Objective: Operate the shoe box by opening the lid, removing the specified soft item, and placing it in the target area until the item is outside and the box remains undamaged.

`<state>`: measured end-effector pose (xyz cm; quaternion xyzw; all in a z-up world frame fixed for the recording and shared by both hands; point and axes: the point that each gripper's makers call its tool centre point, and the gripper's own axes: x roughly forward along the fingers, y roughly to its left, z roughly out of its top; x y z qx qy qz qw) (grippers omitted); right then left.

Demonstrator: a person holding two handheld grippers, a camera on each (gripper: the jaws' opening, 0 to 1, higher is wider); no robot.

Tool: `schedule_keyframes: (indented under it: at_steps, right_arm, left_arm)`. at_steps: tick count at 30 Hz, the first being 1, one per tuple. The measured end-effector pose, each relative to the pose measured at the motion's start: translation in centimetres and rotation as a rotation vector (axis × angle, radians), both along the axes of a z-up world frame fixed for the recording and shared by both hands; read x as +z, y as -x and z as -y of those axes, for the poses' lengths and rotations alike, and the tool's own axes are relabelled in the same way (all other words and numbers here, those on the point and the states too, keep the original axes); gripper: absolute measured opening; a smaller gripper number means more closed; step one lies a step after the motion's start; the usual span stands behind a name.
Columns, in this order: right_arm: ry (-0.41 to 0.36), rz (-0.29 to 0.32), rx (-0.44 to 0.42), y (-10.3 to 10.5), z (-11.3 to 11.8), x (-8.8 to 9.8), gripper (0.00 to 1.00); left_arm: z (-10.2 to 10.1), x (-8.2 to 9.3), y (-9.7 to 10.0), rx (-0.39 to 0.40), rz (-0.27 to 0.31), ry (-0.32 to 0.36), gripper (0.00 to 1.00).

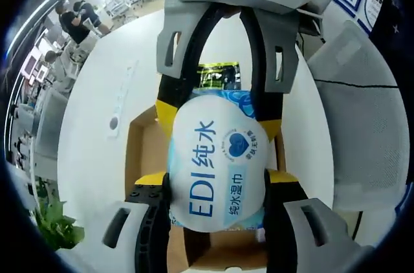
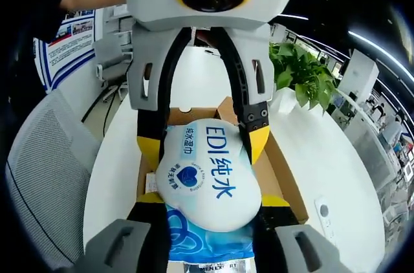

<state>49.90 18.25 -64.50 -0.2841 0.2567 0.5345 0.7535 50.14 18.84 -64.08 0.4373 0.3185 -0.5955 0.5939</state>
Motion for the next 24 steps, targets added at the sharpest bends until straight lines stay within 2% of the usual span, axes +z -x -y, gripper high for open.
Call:
schedule_keyframes:
  at_steps: [24]
  right_arm:
    - [0.004, 0.007, -0.037, 0.4, 5.0, 0.6, 0.45]
  left_arm:
    - [5.0, 0.5, 0.4, -0.042, -0.001, 0.022, 0.57]
